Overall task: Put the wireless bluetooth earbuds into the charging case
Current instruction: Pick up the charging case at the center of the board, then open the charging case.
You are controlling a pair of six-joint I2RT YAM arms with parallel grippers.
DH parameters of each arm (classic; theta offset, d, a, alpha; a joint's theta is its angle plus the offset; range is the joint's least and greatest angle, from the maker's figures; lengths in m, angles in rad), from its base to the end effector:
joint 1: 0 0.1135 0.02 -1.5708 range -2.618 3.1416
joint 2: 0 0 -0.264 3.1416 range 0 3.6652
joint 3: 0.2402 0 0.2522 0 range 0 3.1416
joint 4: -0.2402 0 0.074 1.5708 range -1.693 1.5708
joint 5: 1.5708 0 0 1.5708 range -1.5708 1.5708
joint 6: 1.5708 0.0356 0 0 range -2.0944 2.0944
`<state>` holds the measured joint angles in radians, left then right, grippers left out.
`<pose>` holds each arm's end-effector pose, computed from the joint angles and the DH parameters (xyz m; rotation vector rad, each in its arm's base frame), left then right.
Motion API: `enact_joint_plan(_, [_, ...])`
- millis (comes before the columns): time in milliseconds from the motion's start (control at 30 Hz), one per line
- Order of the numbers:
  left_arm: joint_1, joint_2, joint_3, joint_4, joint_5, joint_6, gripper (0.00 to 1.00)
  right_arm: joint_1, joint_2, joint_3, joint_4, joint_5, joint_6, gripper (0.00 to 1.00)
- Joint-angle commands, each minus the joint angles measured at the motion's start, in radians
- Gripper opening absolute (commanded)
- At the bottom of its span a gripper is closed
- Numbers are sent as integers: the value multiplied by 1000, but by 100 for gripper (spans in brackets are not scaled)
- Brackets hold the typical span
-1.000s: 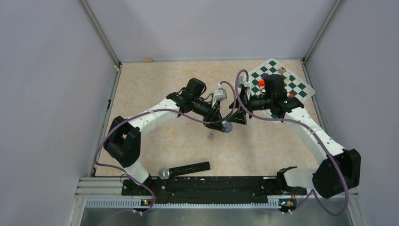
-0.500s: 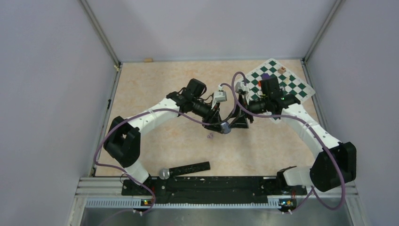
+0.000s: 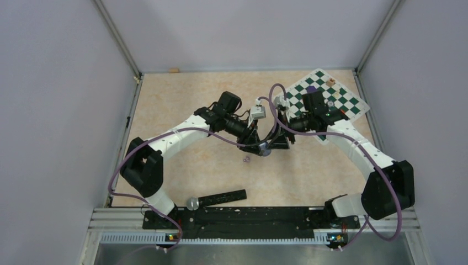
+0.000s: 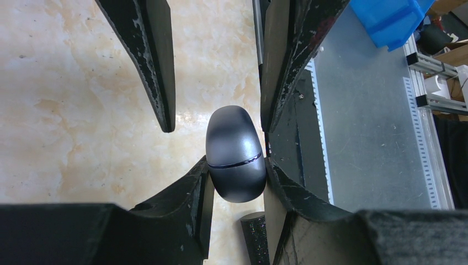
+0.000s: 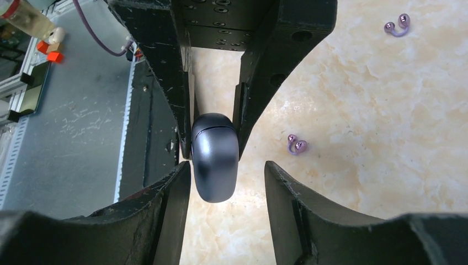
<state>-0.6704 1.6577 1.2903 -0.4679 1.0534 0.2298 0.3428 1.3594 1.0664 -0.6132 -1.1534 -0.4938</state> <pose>0.2586 -0.2445 0.2766 1.4353 1.8098 -1.4688 0.2443 0.1217 0.2887 -1.2785 1.7204 1.3021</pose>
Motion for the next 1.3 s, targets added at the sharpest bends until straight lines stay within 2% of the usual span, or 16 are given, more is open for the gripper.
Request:
enact_joint_plan(0, [3,-49,37,24,6,-5,5,21,4,-7,34,-37,-8,51])
enact_joint_plan(167, [15,-44,32,44,8,-31,4,34,5,6,-2,-43,-32,48])
enact_joint_plan(400, [18,-42,28,54,8,-36,4,34,7,10,-10,-54,-29,29])
enact_joint_plan(567, [18,-35,31,58,-11,-43,7,34,-7,16,-13,-74,-25,21])
enact_joint_plan(667, [18,-32,33,59,-16,-46,14,34,-16,22,-11,-91,-16,17])
enact_joint_plan(767, [18,-33,33,60,-23,-48,36,34,-22,25,-10,-97,-10,15])
enact_joint_plan(867, [18,-36,28,58,-25,-45,51,33,-28,25,8,-91,6,15])
enact_joint_plan(933, [18,-38,26,57,-27,-43,55,34,-36,18,38,-80,32,15])
enact_joint_plan(1267, [16,-30,29,57,-24,-44,60,32,-48,-27,202,-10,177,14])
